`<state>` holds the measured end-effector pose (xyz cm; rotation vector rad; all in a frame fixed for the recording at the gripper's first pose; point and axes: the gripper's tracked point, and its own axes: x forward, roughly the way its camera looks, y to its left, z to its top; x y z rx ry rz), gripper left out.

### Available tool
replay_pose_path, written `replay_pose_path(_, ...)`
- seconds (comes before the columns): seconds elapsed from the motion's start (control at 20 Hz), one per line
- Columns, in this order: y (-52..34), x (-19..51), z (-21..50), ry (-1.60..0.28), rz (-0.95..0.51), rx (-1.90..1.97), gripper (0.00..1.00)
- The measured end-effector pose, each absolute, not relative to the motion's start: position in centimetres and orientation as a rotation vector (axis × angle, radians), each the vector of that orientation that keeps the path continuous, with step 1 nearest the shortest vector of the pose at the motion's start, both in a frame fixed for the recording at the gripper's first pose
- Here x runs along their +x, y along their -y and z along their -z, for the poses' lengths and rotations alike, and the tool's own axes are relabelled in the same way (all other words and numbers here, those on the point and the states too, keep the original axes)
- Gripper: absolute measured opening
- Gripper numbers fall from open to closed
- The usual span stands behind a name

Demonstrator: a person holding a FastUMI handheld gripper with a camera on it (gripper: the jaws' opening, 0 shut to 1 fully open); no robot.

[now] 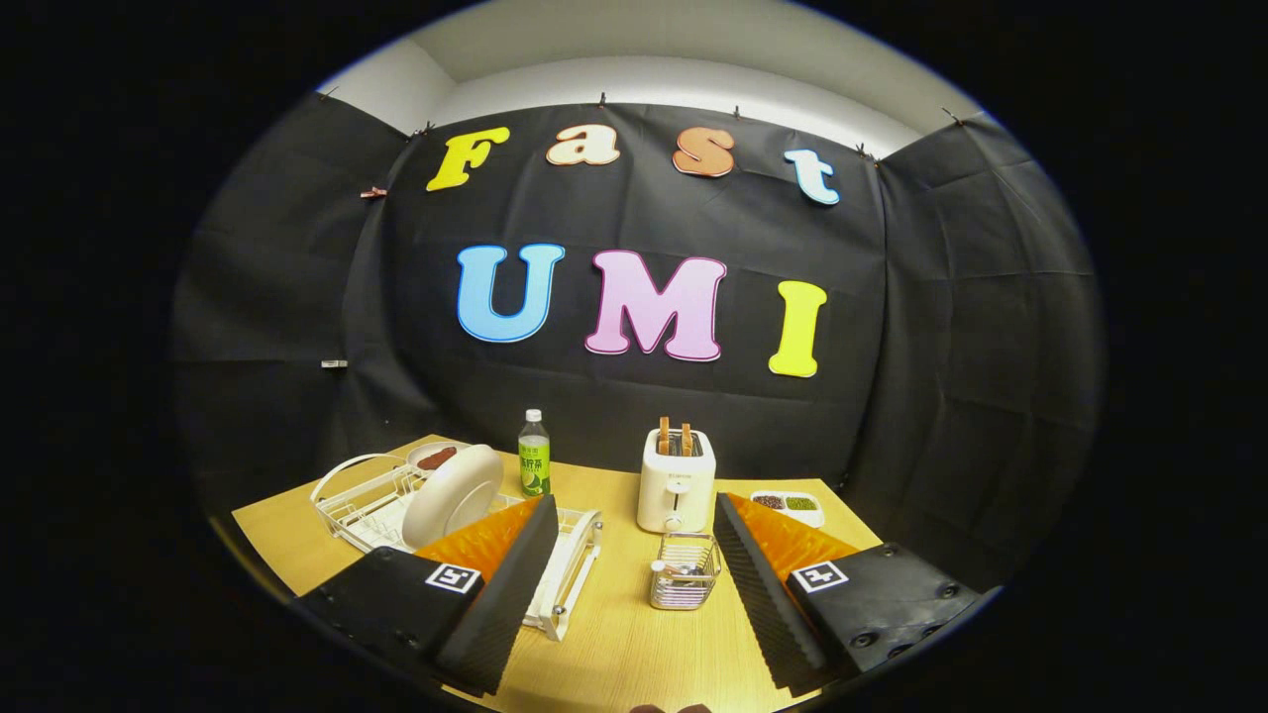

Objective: Take the plate from the dish rack, then take the spoon from the basket and place it into the plate.

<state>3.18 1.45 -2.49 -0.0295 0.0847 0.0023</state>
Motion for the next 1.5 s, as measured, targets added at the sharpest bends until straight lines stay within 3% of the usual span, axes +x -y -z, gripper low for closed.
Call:
replay_pose_path(0.45,-8.2,10.2,1.1,-0.194,-0.167,-0.042,0.98)
replay_pose_path(0.7,-15.2,13.6,3.5,-0.417,-0.306,0.107,0.98)
replay_pose_path(1.0,-18.0,18.8,8.4,-0.646,-0.249,0.16,0.99)
replay_pose_path(1.4,-19.9,20.4,14.5,-0.94,-0.137,0.265,0.97)
replay_pose_path(1.5,-21.2,20.6,14.9,-0.977,-0.138,0.294,0.82)
